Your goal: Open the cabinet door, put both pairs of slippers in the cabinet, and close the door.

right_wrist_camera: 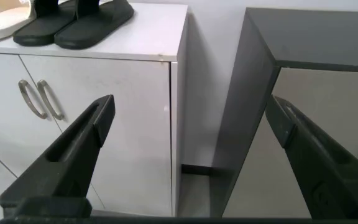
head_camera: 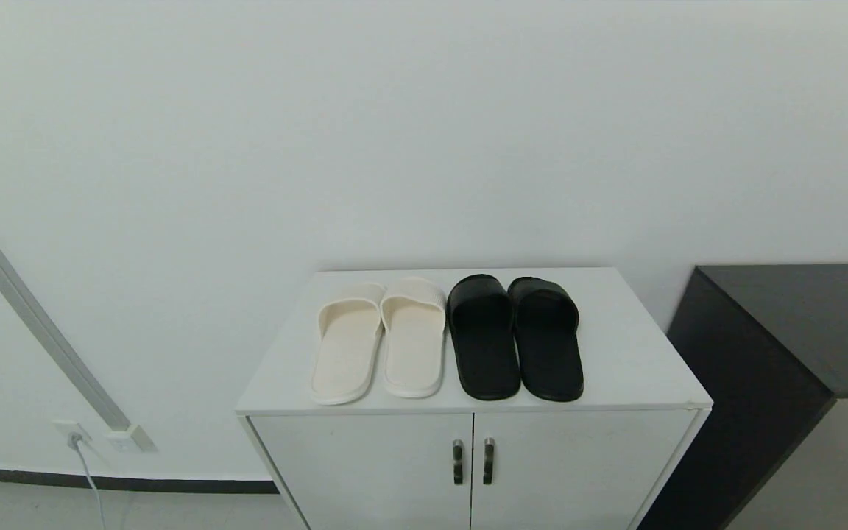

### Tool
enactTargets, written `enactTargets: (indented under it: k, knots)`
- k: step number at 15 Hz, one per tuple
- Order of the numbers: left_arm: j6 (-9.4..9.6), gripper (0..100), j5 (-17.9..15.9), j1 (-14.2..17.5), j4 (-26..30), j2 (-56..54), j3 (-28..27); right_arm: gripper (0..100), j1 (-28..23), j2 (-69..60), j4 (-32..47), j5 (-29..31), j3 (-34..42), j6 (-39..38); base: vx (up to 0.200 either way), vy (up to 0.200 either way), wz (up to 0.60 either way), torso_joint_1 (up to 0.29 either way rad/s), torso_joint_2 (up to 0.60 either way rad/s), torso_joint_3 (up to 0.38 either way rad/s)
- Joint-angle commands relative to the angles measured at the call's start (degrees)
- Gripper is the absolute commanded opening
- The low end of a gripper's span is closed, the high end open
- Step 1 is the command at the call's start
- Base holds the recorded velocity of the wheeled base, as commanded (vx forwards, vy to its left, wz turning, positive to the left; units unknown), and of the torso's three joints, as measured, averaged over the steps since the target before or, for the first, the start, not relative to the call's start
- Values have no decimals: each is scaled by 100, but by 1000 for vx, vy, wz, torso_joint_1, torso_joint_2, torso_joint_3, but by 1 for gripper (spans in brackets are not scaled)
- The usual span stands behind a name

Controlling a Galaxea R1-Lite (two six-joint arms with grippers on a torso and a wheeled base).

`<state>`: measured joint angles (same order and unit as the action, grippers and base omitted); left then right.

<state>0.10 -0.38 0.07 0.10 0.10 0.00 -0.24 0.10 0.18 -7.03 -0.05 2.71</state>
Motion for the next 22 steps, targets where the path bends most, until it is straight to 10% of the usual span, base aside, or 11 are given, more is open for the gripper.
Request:
enactTargets:
  k: [1, 5, 9, 15, 22]
  knots:
    - [-10, 0, 11, 1, -1, -1, 0, 100, 7, 8, 8, 0, -4, 2, 0, 0, 0, 0, 0, 0]
    - [-19, 0, 11, 1, 8, -1, 0, 100, 42, 289, -27, 115, -4, -218, 0, 0, 0, 0, 0, 0]
    - [-19, 0, -15, 1, -1, -1, 0, 100, 341, 2302, 474, -272, -2430, -754, 0, 0, 0, 0, 0, 0]
    - [8, 0, -24, 1, 8, -1, 0, 100, 1677, 5773, -1820, -852, -2008, -552, 0, 0, 0, 0, 0, 0]
    - [8, 0, -33, 1, 8, -1, 0, 100, 4129, 9087, -3376, 1380, -3555, -1554, 0, 0, 0, 0, 0, 0]
